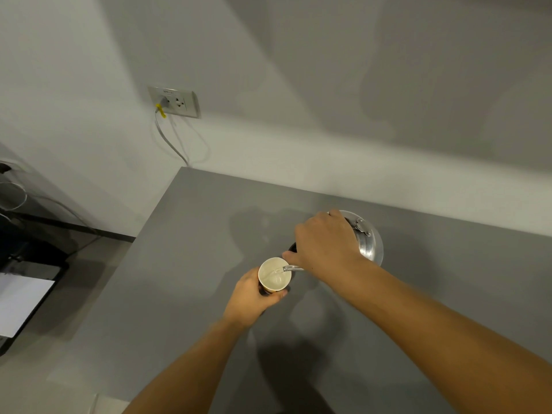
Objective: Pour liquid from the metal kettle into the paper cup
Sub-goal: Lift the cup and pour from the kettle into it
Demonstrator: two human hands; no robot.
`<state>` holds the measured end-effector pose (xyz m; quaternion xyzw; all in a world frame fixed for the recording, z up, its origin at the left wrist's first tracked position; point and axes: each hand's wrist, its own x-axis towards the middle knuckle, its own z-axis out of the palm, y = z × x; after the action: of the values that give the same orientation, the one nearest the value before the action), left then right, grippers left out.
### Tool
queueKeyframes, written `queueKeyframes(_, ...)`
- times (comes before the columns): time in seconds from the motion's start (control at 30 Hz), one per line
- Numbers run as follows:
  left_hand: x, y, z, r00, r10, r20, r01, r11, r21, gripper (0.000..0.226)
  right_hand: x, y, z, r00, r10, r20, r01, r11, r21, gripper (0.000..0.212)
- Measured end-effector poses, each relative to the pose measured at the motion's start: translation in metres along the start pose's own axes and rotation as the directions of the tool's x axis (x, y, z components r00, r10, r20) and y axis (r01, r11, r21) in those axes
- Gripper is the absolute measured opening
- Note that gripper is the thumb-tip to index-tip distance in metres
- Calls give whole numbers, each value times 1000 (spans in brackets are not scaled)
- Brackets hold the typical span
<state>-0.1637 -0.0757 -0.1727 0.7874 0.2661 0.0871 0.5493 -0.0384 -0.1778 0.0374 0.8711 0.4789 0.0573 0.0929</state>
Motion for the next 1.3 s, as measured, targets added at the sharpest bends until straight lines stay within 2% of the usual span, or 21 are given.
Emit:
queueKeyframes(0.47,-1,0,0,1000,25,-7,-25,1000,-3,44,2,-2,-2,999,-22,45,24,999,-47,58)
queueKeyframes(1.1,1,-2,2,1000,-24,-6,24,1000,13,55,1,-8,-7,998,-30,50,34,996,-81,54)
queueKeyframes(1.3,0,-1,1,1000,-26,-4,26,1000,-5,51,1,-9,-7,997,-42,62,47,996,-82,53)
